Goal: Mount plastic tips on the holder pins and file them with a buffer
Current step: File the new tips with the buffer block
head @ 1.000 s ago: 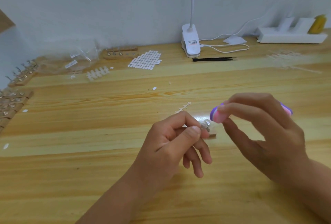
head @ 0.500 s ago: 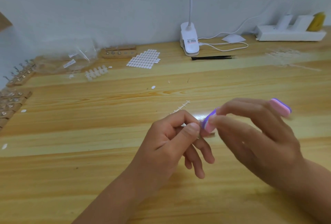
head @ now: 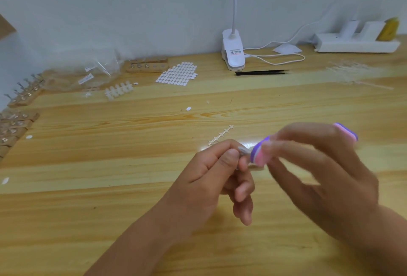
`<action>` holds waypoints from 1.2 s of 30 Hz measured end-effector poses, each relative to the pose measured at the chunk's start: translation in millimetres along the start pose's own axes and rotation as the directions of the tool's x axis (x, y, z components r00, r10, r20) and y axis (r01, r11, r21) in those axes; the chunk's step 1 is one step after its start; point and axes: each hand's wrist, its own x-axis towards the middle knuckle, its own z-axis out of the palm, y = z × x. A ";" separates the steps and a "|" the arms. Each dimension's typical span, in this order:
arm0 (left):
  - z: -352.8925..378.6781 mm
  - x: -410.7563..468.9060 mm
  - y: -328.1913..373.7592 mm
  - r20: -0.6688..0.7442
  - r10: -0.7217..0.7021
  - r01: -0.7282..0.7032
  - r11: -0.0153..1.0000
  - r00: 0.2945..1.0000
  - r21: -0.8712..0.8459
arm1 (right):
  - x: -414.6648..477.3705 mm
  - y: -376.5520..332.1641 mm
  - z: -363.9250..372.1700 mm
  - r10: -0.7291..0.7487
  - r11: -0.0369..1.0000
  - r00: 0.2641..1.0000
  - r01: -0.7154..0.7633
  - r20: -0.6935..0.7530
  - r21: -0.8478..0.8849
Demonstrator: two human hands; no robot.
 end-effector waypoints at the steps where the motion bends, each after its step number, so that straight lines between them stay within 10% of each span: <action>1: -0.1 -0.3 0.0 0.020 -0.006 0.007 1.000 1.000 -0.011 | -1.4 -2.6 1.0 -0.036 0.999 0.999 0.036 0.015 -0.009; 36: -5.4 1.8 -0.8 0.011 -0.073 0.073 0.997 0.997 -0.026 | 2.3 17.1 -5.6 0.082 0.994 0.991 -0.088 0.102 0.061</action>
